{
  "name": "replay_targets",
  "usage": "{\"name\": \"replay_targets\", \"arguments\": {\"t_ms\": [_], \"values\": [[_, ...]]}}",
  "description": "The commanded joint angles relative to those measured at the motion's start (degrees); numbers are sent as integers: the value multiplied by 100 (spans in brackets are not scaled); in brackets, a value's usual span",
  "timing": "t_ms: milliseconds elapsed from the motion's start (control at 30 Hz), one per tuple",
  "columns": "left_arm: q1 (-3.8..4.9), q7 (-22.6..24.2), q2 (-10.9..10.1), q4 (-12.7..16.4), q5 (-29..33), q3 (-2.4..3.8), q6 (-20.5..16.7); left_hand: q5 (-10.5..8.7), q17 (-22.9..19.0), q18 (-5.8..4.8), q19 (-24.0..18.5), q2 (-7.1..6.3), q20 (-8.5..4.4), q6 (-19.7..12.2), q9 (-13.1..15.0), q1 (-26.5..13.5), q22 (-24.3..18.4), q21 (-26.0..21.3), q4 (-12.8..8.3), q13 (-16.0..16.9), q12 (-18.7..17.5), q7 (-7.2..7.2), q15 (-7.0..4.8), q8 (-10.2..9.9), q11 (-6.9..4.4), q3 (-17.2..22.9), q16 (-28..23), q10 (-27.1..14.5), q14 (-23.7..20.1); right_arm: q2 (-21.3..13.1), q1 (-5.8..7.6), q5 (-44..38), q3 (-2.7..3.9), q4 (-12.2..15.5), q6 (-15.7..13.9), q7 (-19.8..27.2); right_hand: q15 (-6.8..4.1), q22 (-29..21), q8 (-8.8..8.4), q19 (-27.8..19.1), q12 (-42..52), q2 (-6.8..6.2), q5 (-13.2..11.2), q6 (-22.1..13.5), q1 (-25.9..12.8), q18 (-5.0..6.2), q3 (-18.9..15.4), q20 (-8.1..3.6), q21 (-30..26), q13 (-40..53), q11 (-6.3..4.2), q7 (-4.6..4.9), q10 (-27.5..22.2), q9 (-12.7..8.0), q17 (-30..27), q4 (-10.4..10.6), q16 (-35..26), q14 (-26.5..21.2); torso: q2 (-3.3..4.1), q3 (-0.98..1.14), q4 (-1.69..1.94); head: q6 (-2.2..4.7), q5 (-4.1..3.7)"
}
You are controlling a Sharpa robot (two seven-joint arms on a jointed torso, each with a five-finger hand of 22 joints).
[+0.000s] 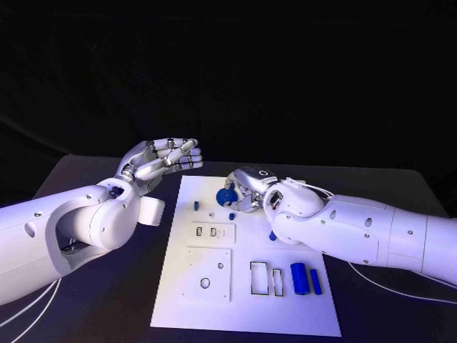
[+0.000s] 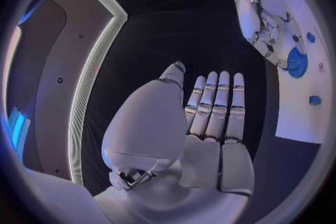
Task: Assemble the parts on the task board
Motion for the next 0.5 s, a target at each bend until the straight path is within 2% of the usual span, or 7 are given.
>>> {"name": "replay_targets", "arguments": {"t_ms": [33, 167, 267, 367, 500], "values": [[7, 34, 2, 14, -17, 5, 85, -18, 5, 53, 9, -9, 7, -34, -7, 21, -5, -20, 16, 9, -20, 99, 5, -25, 44, 9, -27, 5, -50, -27, -5, 153, -3, 8, 211, 37, 17, 916, 43, 118, 40, 24, 78, 49, -80, -66, -43, 19, 33, 125, -18, 1, 62, -11, 1225, 65, 31, 535, -3, -2, -3, 10, 12], [7, 35, -4, 7, -17, 5, 82, -18, 5, 53, 9, -9, 7, -34, -7, 21, -5, -20, 16, 9, -20, 99, 5, -25, 44, 9, -27, 5, -50, -127, -4, 209, -2, 83, -96, 88, 13, 934, 48, 130, 95, 56, 145, 64, -121, -71, -69, 15, 46, 189, -22, -4, 107, -19, 1234, 131, 34, 537, -8, 4, -7, 30, 3], [7, 36, -14, -3, -17, 4, 76, -18, 5, 53, 10, -9, 8, -35, -7, 20, -7, -22, 16, 9, -24, 100, 6, -26, 45, 8, -32, 6, -54, -297, 12, 296, 4, 236, -466, 193, 11, 955, 57, 147, 158, 62, 165, 81, -104, -78, -67, 13, 65, 260, -27, -9, 160, -19, 1259, 133, 41, 543, -8, 11, -22, 53, 9], [7, 37, -20, -22, -17, 4, 73, -18, 5, 53, 10, -9, 8, -35, -7, 20, -7, -22, 16, 9, -24, 100, 6, -26, 45, 8, -32, 6, -54, -530, 48, 399, 21, 470, -752, 289, 8, 957, 55, 148, 159, 60, 178, 81, -77, -78, -62, 11, 66, 258, -29, -10, 161, -23, 1256, 124, 41, 542, -16, 16, -47, 77, -1], [6, 37, -14, -69, -16, 3, 73, -18, 5, 53, 10, -9, 8, -35, -7, 20, -7, -22, 16, 9, -24, 100, 6, -26, 45, 8, -32, 6, -54, -917, 148, 581, 41, 831, -883, 342, 7, 962, 51, 152, 157, 52, 190, 76, -50, -79, -58, 9, 70, 255, -30, -10, 159, -28, 1261, 112, 42, 543, -39, 43, -93, 86, -1]]}}
